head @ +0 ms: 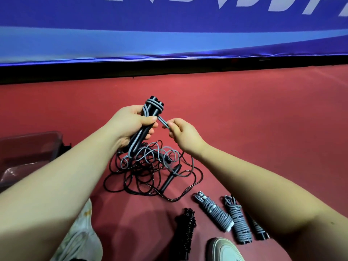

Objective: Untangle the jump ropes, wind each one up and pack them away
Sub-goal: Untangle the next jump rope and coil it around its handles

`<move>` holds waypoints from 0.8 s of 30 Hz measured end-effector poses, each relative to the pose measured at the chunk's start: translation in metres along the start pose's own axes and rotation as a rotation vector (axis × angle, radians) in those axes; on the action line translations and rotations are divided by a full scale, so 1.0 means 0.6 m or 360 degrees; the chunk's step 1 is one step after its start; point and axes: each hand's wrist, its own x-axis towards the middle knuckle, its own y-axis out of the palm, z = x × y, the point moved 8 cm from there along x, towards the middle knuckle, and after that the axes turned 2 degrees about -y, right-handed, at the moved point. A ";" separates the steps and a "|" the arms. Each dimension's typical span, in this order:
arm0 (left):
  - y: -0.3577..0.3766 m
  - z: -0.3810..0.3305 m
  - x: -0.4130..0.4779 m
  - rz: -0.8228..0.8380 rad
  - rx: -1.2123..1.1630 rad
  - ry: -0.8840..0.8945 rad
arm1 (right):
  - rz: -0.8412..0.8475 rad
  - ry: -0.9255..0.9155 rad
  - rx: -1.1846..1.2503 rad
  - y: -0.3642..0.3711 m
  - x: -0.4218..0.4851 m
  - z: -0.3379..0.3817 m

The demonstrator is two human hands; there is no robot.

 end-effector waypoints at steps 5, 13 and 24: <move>-0.022 0.005 0.011 -0.0151 -0.0086 -0.0029 | 0.0131 -0.0018 -0.0459 -0.007 -0.027 -0.019; -0.006 0.013 0.026 -0.0097 0.0422 0.0025 | 0.0028 -0.0350 -0.0882 -0.032 -0.045 0.069; 0.072 0.007 -0.003 0.0268 0.1814 0.0382 | 0.0094 -0.0354 -0.1394 -0.065 -0.011 0.105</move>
